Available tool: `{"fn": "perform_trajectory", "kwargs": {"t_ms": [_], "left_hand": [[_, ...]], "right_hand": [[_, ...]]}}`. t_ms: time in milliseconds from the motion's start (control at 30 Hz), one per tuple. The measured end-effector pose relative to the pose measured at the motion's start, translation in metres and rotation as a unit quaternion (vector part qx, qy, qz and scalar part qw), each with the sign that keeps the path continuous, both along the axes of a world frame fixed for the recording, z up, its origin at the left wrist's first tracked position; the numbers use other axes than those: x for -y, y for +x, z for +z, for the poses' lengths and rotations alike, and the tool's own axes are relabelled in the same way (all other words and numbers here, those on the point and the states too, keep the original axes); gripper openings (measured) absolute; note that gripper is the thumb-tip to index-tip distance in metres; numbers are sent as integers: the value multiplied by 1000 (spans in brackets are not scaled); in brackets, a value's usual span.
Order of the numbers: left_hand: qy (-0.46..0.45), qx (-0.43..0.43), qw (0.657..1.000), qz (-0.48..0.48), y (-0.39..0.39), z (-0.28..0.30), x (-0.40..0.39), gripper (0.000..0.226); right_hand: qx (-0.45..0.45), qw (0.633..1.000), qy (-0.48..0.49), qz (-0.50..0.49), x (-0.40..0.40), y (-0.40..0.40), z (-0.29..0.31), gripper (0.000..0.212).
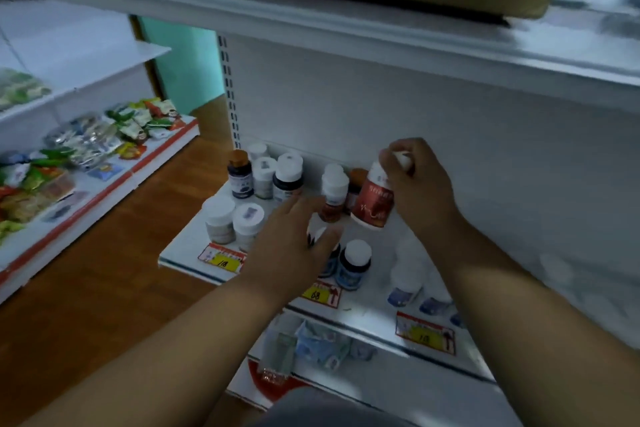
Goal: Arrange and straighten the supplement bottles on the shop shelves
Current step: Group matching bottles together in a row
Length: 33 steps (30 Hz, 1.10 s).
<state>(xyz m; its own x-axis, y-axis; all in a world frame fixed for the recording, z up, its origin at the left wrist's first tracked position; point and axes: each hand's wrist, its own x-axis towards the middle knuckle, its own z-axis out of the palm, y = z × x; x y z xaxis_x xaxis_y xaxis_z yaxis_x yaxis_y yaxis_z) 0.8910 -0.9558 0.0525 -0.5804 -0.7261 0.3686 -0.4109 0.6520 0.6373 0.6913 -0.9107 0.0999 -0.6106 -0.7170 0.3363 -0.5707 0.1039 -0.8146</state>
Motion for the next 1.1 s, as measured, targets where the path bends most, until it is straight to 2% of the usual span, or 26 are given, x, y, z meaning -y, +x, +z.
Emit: {"fn": "perform_trajectory", "kwargs": {"t_ms": [67, 167, 233, 367, 467, 600, 733, 900, 967, 1100], "left_hand": [[14, -24, 998, -52, -2, 5, 2, 54], [64, -60, 987, -133, -13, 7, -10, 72], [81, -55, 977, -190, -23, 4, -28, 77], [87, -29, 954, -286, -41, 5, -65, 80], [68, -40, 948, -308, -55, 2, -81, 77], [35, -1, 938, -346, -80, -1, -108, 73], [30, -10, 938, -346, -122, 2, -138, 52], [47, 5, 951, -305, -183, -3, -175, 76], [-2, 18, 961, -278, -207, -2, -182, 80], [-95, 78, 971, -207, -244, -10, -193, 91]], "right_hand": [[95, 993, -60, -21, -21, 13, 14, 21], [184, 975, -109, -62, -54, 35, 18, 11], [185, 970, -129, -89, -82, 45, 14, 7], [157, 969, -117, -148, -145, 53, 12, 20], [152, 972, -81, -158, -175, 51, 11, 29], [142, 966, -97, -194, -210, 35, 11, 34], [126, 969, -91, -192, -239, 0, 13, 29], [85, 974, -103, -185, -268, -73, 22, 25], [50, 973, -110, -194, -272, -107, 22, 21], [-29, 982, -58, -179, -267, -159, 14, 22]]}}
